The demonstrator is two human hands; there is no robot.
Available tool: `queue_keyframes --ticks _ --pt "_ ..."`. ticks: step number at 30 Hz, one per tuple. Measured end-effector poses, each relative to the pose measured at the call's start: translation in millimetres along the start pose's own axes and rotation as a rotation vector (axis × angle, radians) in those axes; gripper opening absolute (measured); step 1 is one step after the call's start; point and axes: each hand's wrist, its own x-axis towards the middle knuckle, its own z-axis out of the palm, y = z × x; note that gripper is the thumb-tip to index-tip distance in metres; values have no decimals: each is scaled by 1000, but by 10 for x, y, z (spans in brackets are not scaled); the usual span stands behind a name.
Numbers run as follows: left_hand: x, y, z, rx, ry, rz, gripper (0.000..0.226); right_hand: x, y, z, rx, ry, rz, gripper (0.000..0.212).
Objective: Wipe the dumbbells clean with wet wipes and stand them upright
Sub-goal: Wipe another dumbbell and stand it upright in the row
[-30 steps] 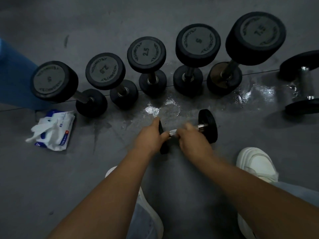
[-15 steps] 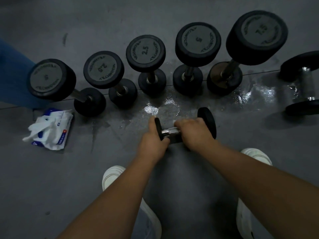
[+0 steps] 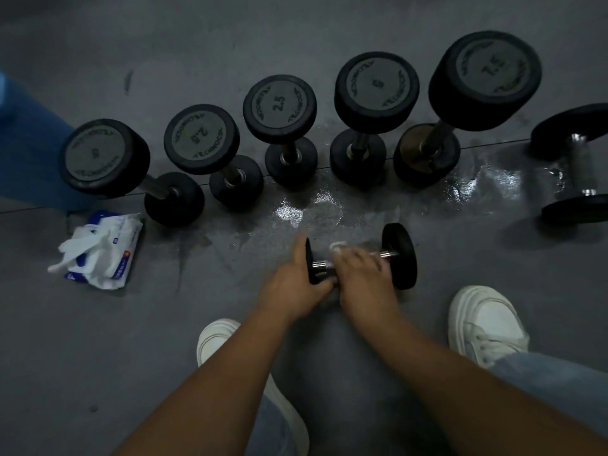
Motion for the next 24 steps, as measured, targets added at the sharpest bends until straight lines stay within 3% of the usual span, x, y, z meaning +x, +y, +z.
queue_keyframes --ticks 3,6,9,12,16,19,22,24 --pt "-27 -77 -49 42 -139 55 110 7 1 3 137 109 -141 42" --pt "-7 -109 -73 -73 -85 39 105 59 11 -12 78 93 -62 38" --pt "-25 -114 -47 -159 -36 35 101 100 63 -30 49 102 -210 35" --pt "-13 -114 -33 -160 1 47 92 227 127 -124 70 57 -48 42" --pt "-9 -74 -39 -124 9 49 84 249 111 -84 59 -33 -198 48" --pt "31 -37 -51 -124 61 9 76 261 177 -133 71 22 -59 40" --pt "68 0 -64 -68 83 9 73 244 141 -130 61 -56 -219 45" --pt "78 -4 -99 -21 38 22 86 292 144 -197 59 -47 -113 50"
